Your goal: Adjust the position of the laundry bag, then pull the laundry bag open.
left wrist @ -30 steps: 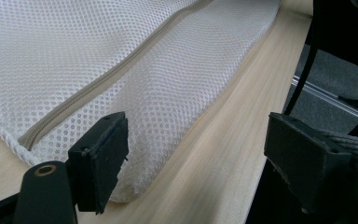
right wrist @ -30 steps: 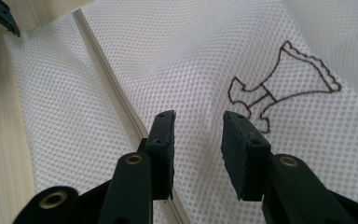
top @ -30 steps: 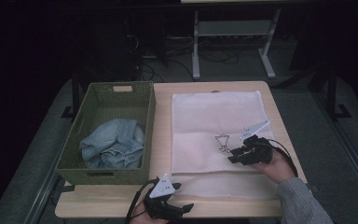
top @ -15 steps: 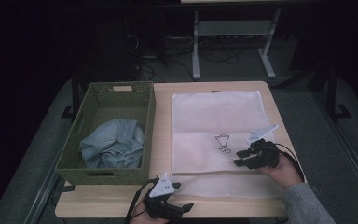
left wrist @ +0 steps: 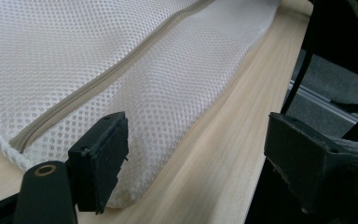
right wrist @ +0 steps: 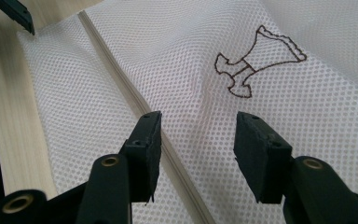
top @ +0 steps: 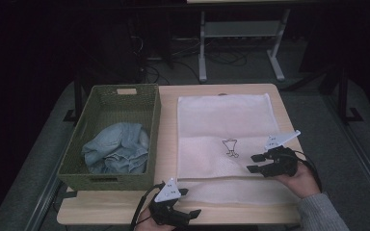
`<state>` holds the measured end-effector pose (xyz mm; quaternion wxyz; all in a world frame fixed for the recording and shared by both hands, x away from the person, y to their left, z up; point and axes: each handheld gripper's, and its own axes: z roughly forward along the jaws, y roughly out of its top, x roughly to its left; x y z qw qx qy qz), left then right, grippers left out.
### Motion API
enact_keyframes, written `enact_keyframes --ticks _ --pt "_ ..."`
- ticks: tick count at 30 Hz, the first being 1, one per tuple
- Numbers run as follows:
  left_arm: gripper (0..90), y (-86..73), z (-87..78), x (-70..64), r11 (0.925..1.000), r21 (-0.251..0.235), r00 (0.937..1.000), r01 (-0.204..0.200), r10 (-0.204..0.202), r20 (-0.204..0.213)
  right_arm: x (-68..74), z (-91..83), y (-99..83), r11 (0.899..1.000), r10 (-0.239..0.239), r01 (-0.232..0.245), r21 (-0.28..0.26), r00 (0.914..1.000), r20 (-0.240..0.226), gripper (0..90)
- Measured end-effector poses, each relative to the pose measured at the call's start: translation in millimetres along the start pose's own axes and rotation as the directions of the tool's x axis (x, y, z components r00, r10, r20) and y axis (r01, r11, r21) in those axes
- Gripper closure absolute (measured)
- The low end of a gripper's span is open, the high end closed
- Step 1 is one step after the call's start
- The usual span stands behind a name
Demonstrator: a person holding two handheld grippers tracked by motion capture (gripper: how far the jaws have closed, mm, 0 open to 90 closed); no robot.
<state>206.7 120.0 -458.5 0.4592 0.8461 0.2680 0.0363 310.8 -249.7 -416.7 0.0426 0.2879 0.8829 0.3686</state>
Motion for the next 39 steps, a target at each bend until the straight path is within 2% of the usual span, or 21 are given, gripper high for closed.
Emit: enact_keyframes --ticks 3,5,6,8,13,17,26,31,34,39 --pt "21.2 1.0 0.6 1.5 1.0 -0.004 0.9999 0.009 -0.009 0.006 0.1 -3.1 -7.0 1.0 0.002 -0.002 0.003 0.9999 0.011 49.4" --pt "21.2 2.8 0.5 3.1 0.999 -0.018 0.9987 0.041 -0.041 0.03 0.0 -3.8 -9.3 1.0 0.003 -0.003 0.0 0.9998 0.019 49.2" --pt "21.2 4.2 0.4 3.1 0.9988 -0.022 0.9985 0.044 -0.043 0.033 0.1 -4.6 -11.6 1.0 0.015 -0.014 -0.003 0.9997 0.021 48.8" --pt "21.2 7.6 0.2 2.2 0.999 -0.022 0.999 0.04 -0.039 0.02 1.2 -6.0 -16.6 1.0 0.024 -0.024 -0.008 0.9993 0.027 48.4" --pt "21.2 15.6 0.4 2.1 0.999 -0.018 0.9988 0.04 -0.039 0.028 4.8 -12.9 -29.7 0.999 0.036 -0.036 -0.001 0.9981 0.05 47.7" --pt "21.2 22.0 3.3 1.8 0.9992 -0.013 0.9987 0.039 -0.038 0.033 6.9 -15.6 -33.3 0.999 0.039 -0.039 -0.005 0.9976 0.057 46.7" --pt "21.3 42.6 24.3 2.4 0.9989 0.031 0.9976 0.034 -0.036 0.06 12.6 -15.7 -37.6 0.999 0.028 -0.03 0.028 0.9965 0.078 43.3" --pt "21.0 55.4 38.6 5.7 0.9968 0.06 0.9939 0.053 -0.059 0.093 15.5 -17.1 -38.7 0.999 0.022 -0.025 0.034 0.9958 0.089 41.9" --pt "20.6 62.6 45.7 8.8 0.9948 0.069 0.9908 0.075 -0.082 0.107 15.3 -17.0 -41.1 0.998 0.035 -0.04 0.049 0.9948 0.096 39.8" --pt "20.7 73.0 59.8 11.8 0.9853 0.092 0.9771 0.144 -0.156 0.144 15.5 -20.7 -45.2 0.997 0.055 -0.06 0.047 0.9925 0.109 38.3"
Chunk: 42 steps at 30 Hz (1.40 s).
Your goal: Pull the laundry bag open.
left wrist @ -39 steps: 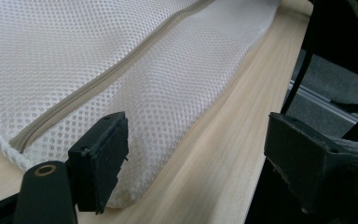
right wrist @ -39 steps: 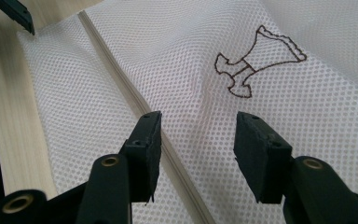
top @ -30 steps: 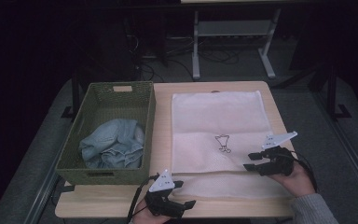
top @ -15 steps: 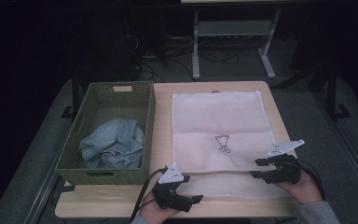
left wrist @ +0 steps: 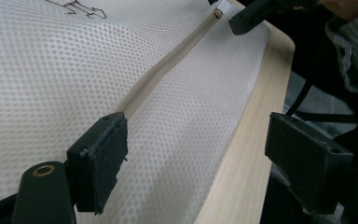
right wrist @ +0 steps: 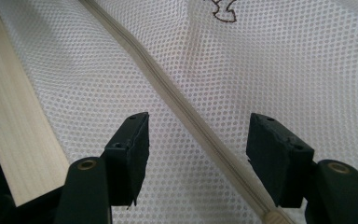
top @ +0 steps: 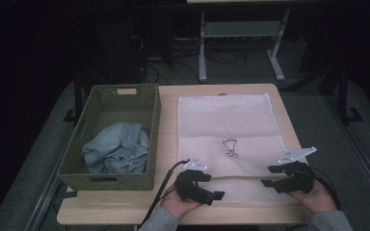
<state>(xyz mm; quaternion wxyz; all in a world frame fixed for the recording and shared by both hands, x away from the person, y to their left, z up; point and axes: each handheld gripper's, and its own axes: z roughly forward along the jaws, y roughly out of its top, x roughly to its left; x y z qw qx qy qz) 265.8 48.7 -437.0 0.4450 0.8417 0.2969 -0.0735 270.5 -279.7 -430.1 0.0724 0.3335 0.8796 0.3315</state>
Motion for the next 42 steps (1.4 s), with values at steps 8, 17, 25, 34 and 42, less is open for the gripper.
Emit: enact_keyframes --ticks 8,17,25,34,42 --pt "21.6 13.3 22.5 1.4 0.9923 0.045 0.9927 0.116 -0.117 0.029 2.4 -4.1 -6.0 0.999 -0.015 0.014 0.03 0.9992 0.038 42.8" --pt "22.0 22.8 42.4 9.0 0.9694 0.056 0.9675 0.239 -0.243 0.072 -4.5 -9.6 -10.6 0.997 0.07 -0.072 0.039 0.9969 0.035 46.5" --pt "24.9 36.1 56.6 4.1 0.9633 0.059 0.9612 0.262 -0.266 0.073 -9.8 -16.8 -16.5 0.99 0.13 -0.133 0.054 0.9901 0.052 46.5" --pt "27.4 48.6 73.4 -1.3 0.9599 0.077 0.9581 0.269 -0.275 0.08 -18.2 -26.0 -23.4 0.974 0.218 -0.222 0.055 0.9738 0.065 47.4" --pt "27.5 59.9 89.9 -6.3 0.9565 0.093 0.9554 0.277 -0.284 0.081 -29.6 -32.9 -31.1 0.947 0.307 -0.313 0.068 0.9477 0.089 51.3"
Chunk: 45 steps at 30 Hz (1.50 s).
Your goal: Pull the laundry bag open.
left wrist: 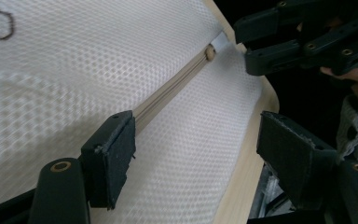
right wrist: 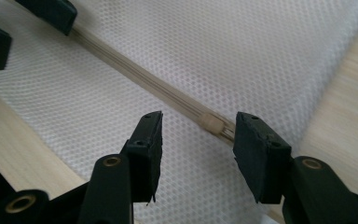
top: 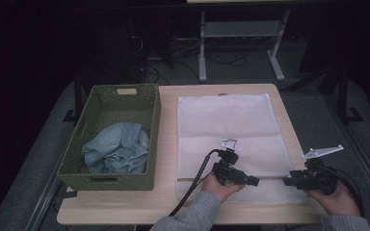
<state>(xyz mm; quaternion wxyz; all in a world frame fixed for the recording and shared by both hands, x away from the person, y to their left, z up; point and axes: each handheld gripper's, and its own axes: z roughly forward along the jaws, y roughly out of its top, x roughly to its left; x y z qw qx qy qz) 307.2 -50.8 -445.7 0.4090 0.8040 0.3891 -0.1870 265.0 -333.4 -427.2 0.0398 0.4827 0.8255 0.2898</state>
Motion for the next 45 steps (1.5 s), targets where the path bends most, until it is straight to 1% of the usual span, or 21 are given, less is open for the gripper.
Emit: enact_keyframes --ticks 3,5,7,9,13,14,16,18,20,22,23,27,30,32,34,35,37,40,45 --pt "27.9 3.2 4.9 -2.1 1.0 0.004 0.9999 0.003 -0.003 0.011 -5.2 0.6 -1.9 1.0 0.029 -0.029 0.007 0.9996 -0.002 51.8" --pt "28.4 5.1 8.6 -3.5 0.9999 0.003 0.9998 0.014 -0.014 0.015 -7.9 0.3 -2.7 0.999 0.053 -0.053 0.009 0.9986 -0.004 51.8" --pt "28.4 7.0 12.2 -4.5 0.9998 0.007 0.9998 0.018 -0.018 0.01 -9.7 0.6 -3.4 0.998 0.066 -0.066 0.008 0.9978 -0.011 52.0" --pt "29.1 9.0 15.3 -6.0 0.9997 0.006 0.9997 0.023 -0.023 0.011 -11.4 1.3 -4.2 0.997 0.071 -0.071 0.017 0.9975 0.0 52.0" --pt "30.1 13.7 20.8 -9.9 0.9996 0.014 0.9996 0.025 -0.026 0.013 -17.2 1.3 -6.0 0.995 0.101 -0.102 0.019 0.9948 0.01 53.0" --pt "30.6 14.8 22.4 -10.4 0.9995 0.013 0.9995 0.028 -0.028 0.014 -19.0 1.1 -6.3 0.993 0.114 -0.114 0.019 0.9934 0.011 52.9" --pt "30.6 16.9 25.7 -11.0 0.999 0.014 0.999 0.043 -0.043 0.011 -22.0 0.2 -7.6 0.992 0.123 -0.123 0.017 0.9924 0.009 52.8" --pt "30.7 18.9 29.2 -11.1 0.9987 0.016 0.9987 0.049 -0.049 0.012 -25.1 -0.8 -9.0 0.99 0.139 -0.139 0.011 0.9902 0.013 52.9" --pt "31.0 20.8 32.1 -11.8 0.9986 0.024 0.9988 0.046 -0.046 0.013 -28.6 -1.3 -10.6 0.988 0.155 -0.155 0.008 0.9878 0.015 53.0" --pt "31.4 22.4 35.7 -13.4 0.9982 0.027 0.9985 0.054 -0.055 0.009 -31.9 -1.3 -12.0 0.983 0.181 -0.181 0.009 0.9834 0.017 53.8" --pt "31.7 23.2 37.4 -13.8 0.9978 0.029 0.9982 0.059 -0.059 0.014 -33.6 -1.0 -12.7 0.982 0.189 -0.189 0.011 0.9818 0.017 54.0" --pt "32.7 24.4 43.3 -15.0 0.9963 0.027 0.9966 0.082 -0.082 0.011 -37.7 1.4 -14.7 0.976 0.215 -0.215 0.017 0.9766 0.017 55.5" --pt "33.5 25.6 47.4 -15.4 0.9956 0.036 0.9962 0.086 -0.086 0.005 -39.0 3.7 -15.3 0.975 0.222 -0.222 0.025 0.975 0.012 57.0" --pt "34.7 26.7 50.1 -15.2 0.9944 0.036 0.9949 0.1 -0.1 0.01 -40.1 4.8 -15.0 0.973 0.229 -0.229 0.031 0.9733 0.008 58.1" --pt "35.2 28.4 52.3 -15.0 0.9936 0.037 0.9942 0.107 -0.107 0.012 -41.4 5.4 -14.5 0.971 0.236 -0.236 0.032 0.9717 0.005 59.3" --pt "35.9 29.1 53.5 -15.0 0.9932 0.034 0.9936 0.111 -0.112 0.015 -42.3 5.7 -14.4 0.969 0.246 -0.246 0.032 0.9693 0.001 60.1" --pt "36.3 30.6 55.7 -15.4 0.9927 0.039 0.9933 0.114 -0.114 0.013 -42.6 5.9 -14.4 0.968 0.249 -0.249 0.033 0.9684 0.0 60.9" --pt "37.3 32.9 58.3 -14.9 0.9907 0.038 0.9912 0.131 -0.131 0.015 -43.7 7.0 -14.7 0.965 0.26 -0.259 0.034 0.9657 -0.001 61.5" --pt "37.8 35.8 62.6 -14.8 0.9891 0.045 0.9899 0.14 -0.141 0.012 -44.5 9.4 -14.8 0.962 0.27 -0.27 0.044 0.9628 0.002 62.0"
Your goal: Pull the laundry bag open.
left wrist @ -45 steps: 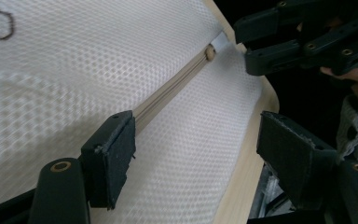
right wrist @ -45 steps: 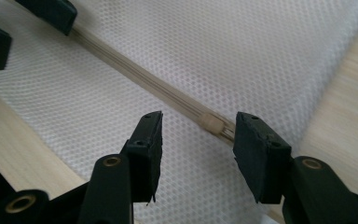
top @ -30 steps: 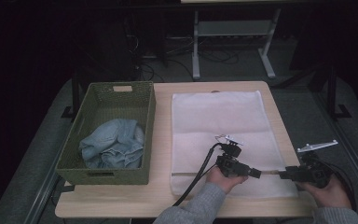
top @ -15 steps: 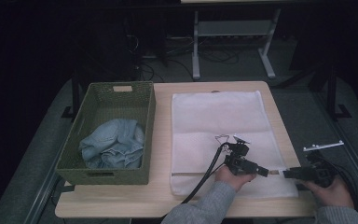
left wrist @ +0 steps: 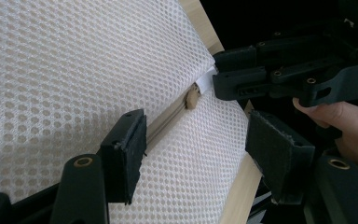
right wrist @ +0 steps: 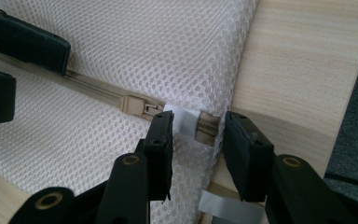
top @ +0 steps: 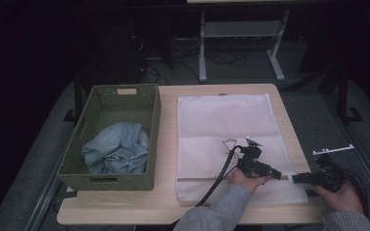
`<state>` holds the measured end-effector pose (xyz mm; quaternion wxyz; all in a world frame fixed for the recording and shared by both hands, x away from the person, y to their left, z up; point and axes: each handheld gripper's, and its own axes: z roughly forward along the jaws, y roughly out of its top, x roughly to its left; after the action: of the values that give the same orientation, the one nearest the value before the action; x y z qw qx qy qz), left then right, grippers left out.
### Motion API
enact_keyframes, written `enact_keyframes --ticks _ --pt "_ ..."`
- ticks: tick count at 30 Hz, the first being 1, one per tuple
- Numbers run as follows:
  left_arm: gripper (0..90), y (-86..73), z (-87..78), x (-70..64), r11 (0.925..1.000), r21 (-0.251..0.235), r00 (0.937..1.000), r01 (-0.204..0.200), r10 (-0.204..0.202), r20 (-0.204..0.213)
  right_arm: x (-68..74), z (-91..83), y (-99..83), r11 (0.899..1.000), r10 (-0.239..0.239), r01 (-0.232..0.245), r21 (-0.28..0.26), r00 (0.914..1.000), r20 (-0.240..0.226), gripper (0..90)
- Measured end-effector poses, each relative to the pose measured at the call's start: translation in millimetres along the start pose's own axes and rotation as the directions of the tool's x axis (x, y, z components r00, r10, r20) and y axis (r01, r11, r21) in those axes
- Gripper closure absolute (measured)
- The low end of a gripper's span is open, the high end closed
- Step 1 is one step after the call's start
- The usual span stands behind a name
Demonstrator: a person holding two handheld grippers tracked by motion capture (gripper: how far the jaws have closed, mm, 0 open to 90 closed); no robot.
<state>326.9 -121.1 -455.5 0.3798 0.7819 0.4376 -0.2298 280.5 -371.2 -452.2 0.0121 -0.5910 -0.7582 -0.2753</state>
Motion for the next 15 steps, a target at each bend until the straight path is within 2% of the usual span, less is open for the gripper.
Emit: enact_keyframes --ticks 7,15 --pt "39.2 2.1 9.1 -2.8 0.9998 0.021 1.0 0.004 -0.004 0.006 1.1 1.0 0.4 1.0 0.0 0.0 0.005 0.9999 0.011 66.4" --pt "40.7 2.5 14.2 -4.0 0.9996 0.025 0.9997 0.015 -0.015 0.02 3.1 2.8 0.8 1.0 -0.001 0.001 0.02 1.0 0.002 78.8"
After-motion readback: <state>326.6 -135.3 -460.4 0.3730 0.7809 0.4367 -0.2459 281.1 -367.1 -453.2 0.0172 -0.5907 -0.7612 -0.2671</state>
